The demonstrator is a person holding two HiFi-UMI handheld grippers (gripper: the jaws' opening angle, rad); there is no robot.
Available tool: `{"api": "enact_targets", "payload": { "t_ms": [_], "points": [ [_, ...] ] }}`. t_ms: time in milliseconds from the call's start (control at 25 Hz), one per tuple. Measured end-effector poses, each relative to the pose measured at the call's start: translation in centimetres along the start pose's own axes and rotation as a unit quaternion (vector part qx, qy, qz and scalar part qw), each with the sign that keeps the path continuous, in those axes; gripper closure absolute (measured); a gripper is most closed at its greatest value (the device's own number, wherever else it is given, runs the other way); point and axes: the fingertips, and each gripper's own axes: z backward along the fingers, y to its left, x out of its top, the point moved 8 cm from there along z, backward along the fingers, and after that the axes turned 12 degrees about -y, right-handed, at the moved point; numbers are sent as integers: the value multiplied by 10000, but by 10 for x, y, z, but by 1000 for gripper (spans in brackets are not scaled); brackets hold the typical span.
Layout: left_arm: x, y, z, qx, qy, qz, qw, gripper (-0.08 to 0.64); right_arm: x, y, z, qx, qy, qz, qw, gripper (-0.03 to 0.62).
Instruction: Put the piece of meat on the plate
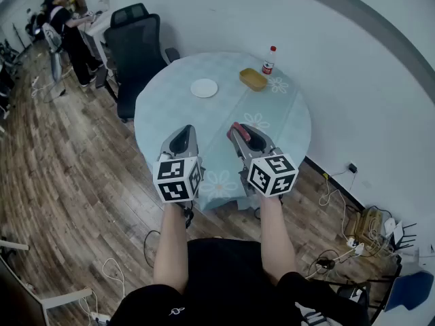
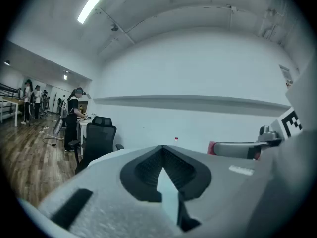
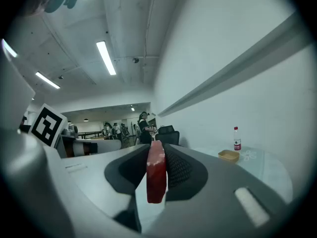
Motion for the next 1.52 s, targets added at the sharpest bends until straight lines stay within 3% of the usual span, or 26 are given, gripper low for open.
{"api": "enact_targets", "payload": {
  "t_ms": [400,600,760,1000,1160,1520],
  "points": [
    [-3,-12,9,269,-27,-42,9996,568,8,-13,1,357,-129,-271,9989,494],
    [-19,30,23,809,221,103,9964,566,-30,9,-28,735,195,-422,9962,494],
    [-29,57,20,908,251,217,9953,568,-49,20,-47,821,307,-497,9949,494],
    [-61,87,-43,499,688,316,9959,567,-78,-18,-103,251,571,-665,9958,494],
    [-74,133,-93,405,950,368,9940,566,-102,-29,-164,47,653,-816,9945,494],
    [-129,245,-161,500,1889,855,9770,566,-160,-28,-259,-398,1350,-895,9860,494]
  ]
}}
